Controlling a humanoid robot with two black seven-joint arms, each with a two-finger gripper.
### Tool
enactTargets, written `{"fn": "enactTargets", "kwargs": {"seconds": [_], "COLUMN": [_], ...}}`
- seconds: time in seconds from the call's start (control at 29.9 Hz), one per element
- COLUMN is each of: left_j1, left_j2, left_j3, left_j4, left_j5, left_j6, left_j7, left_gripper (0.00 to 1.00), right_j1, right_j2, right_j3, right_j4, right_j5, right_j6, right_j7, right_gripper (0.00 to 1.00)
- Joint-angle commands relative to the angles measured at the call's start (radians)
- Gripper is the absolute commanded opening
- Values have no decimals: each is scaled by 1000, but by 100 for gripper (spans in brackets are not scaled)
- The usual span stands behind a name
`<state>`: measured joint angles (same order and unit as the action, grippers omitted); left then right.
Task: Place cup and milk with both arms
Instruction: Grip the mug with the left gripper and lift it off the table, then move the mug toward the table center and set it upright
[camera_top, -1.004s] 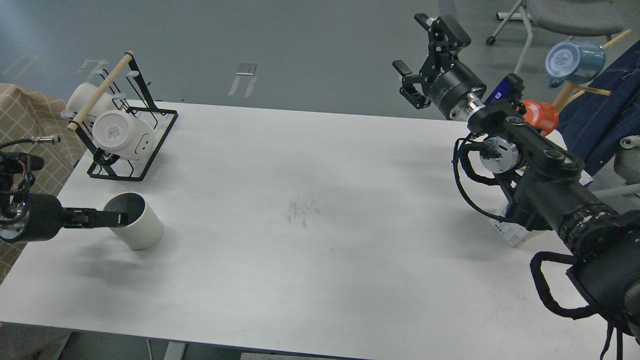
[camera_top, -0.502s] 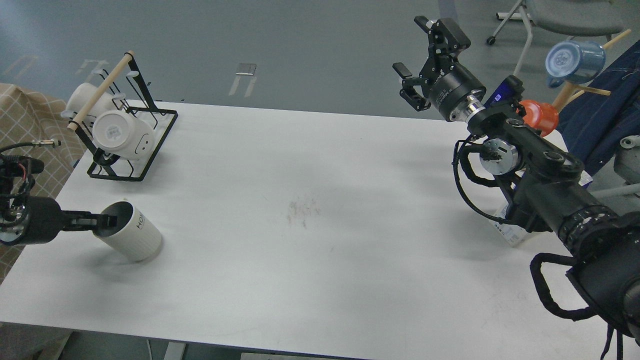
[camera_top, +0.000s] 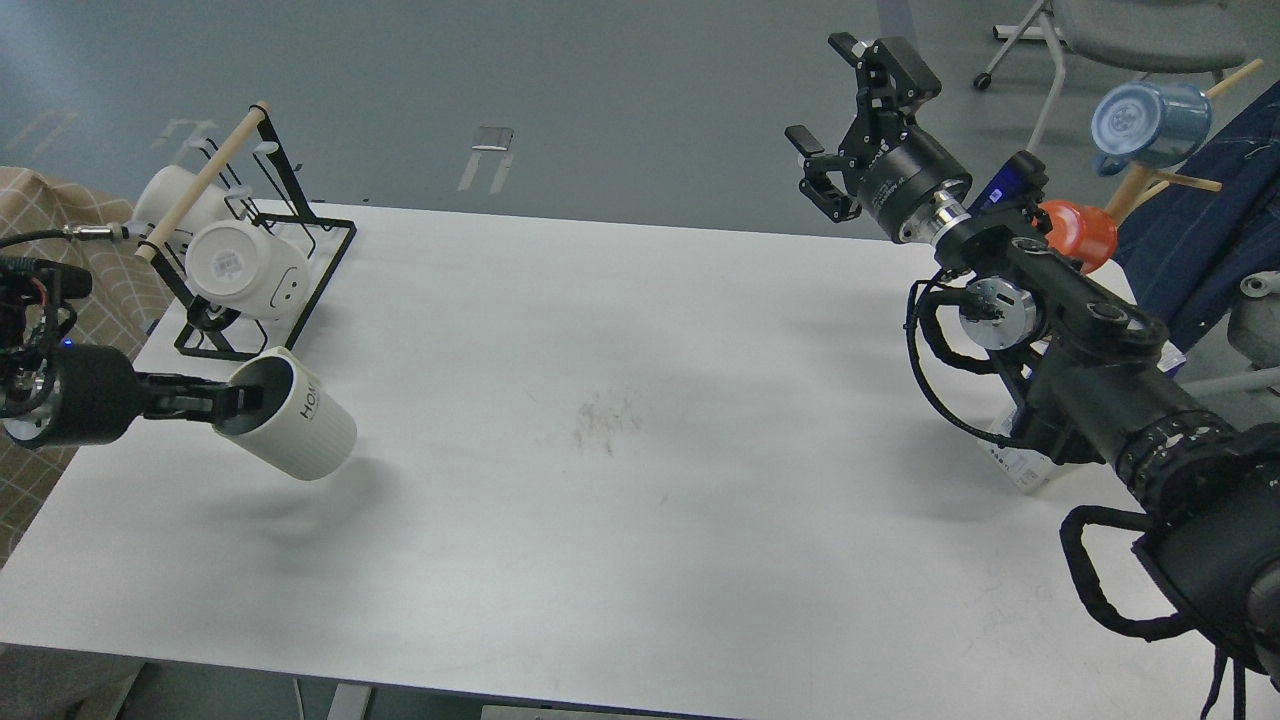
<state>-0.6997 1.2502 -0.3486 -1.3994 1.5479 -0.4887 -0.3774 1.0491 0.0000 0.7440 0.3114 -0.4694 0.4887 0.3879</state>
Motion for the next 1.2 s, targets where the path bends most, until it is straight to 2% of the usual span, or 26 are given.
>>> {"fn": "enactTargets", "kwargs": {"seconds": [0.0,0.13,0.23,0.43,0.54,0.74,1.17], "left_j1": [-35,-104,-142,-185,-207,-213,-213], "left_j2": [3,-43,-105,-248,-337,-435,-505], "left_j3": [0,3,10,13,13,16,65], "left_j4": [-88,-132,-129,-87,-26,72,80], "left_j5": [3,9,37,184,215,271,291], "left_j6": [0,0,0,0,0,0,0], "left_j7": [28,87,112,126,132,147,158], "left_gripper": [0,0,0,0,0,0,0], "right_j1": [5,8,8,3,0,-4,55], "right_j2": [0,0,0,-51,-63,-71,-41], "right_j3": [0,0,-9,-113,-126,-126,-100], "right_j4": [0,0,2,14,14,14,0], "right_j5": [0,0,0,-2,-2,-2,2], "right_j6": [0,0,0,0,0,0,0], "right_j7": [-1,-1,0,52,60,60,75], "right_gripper": [100,100,100,100,100,100,100]}}
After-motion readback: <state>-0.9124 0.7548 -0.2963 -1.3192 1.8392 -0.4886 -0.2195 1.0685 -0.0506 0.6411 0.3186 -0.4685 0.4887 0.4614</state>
